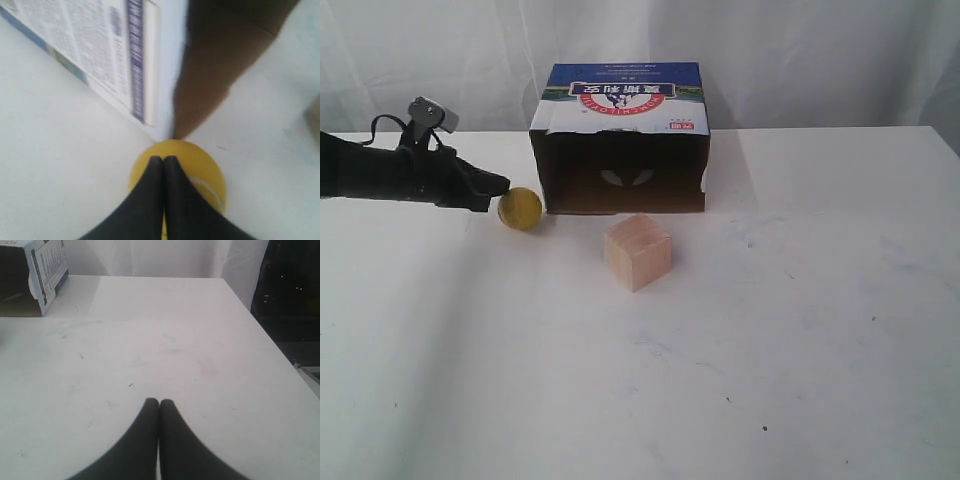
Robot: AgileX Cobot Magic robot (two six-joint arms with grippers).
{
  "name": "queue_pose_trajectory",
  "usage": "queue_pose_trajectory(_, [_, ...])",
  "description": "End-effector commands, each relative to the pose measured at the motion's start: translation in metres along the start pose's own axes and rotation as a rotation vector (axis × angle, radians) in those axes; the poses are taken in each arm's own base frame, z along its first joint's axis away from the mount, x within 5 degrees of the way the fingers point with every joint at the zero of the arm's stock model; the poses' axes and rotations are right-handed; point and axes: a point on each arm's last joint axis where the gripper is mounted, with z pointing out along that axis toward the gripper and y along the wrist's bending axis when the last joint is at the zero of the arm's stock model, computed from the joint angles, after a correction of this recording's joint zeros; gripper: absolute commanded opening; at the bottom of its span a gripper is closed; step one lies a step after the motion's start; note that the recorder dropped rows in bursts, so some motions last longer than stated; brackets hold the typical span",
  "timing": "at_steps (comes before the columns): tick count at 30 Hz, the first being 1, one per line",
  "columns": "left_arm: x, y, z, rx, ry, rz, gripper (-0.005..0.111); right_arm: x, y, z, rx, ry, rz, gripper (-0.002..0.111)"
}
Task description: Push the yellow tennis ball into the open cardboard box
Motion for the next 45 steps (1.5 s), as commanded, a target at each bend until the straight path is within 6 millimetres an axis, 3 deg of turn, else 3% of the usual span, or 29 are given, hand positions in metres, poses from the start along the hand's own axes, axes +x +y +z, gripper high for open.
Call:
queue_pose_trajectory(1, [0.021, 0.016, 0.014, -0.128, -0.044, 0.012, 0.000, 0.000, 0.000, 0.000, 0.007, -0.012, -0.002, 0.000])
queue_pose_trajectory(10, [0.018, -0.004, 0.015, 0.095, -0.093, -0.035, 0.000, 0.000, 0.000, 0.000, 0.007, -0.012, -0.002, 0.000])
queue_pose_trajectory(17, [0.032, -0.024, 0.015, 0.246, -0.035, -0.120, 0.000, 0.000, 0.000, 0.000, 0.007, -0.012, -0.002, 0.000])
queue_pose_trajectory(23, [0.030, -0.051, 0.038, 0.248, -0.027, -0.018, 0.000, 0.000, 0.000, 0.000, 0.007, -0.012, -0.002, 0.000])
queue_pose_trajectory(32, [0.016, -0.056, 0.049, 0.167, -0.138, 0.069, 0.000, 0.000, 0.000, 0.000, 0.007, -0.012, -0.002, 0.000])
queue_pose_trajectory(45, [-0.007, -0.055, 0.049, 0.216, -0.228, 0.116, 0.000, 0.000, 0.000, 0.000, 0.007, -0.012, -0.002, 0.000])
